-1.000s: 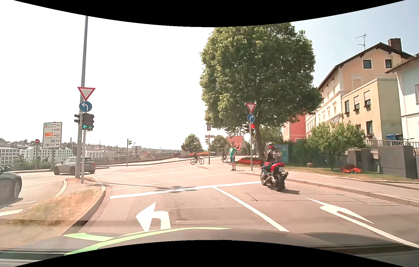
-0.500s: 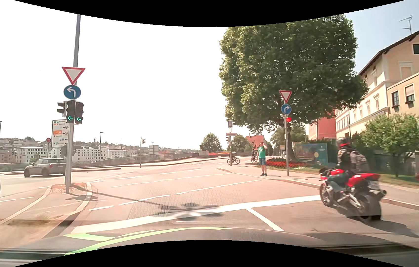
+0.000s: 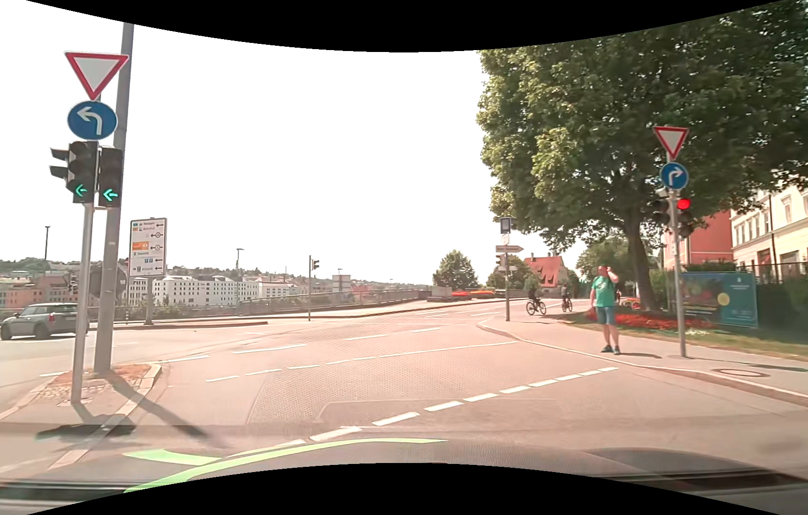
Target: Follow the waypoints while adhering to traffic rules and regulations
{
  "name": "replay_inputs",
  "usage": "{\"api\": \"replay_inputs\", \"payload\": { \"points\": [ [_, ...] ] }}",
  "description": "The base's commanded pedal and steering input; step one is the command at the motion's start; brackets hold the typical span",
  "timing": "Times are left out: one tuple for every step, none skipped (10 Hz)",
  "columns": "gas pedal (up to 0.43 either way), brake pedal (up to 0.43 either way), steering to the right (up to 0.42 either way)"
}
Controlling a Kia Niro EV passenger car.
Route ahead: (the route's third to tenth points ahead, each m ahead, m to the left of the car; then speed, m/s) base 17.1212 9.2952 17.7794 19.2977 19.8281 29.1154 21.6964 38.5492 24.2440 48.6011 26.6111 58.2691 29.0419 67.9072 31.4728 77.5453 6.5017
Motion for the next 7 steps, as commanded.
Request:
{"api": "replay_inputs", "payload": {
  "points": [
    [0.039,0.000,-0.176],
    [0.039,0.000,-0.179],
    [0.039,0.000,-0.181],
    [0.039,0.000,-0.182],
    [0.039,0.000,-0.188],
    [0.039,0.000,-0.197],
    [0.039,0.000,-0.203]
  ]
}}
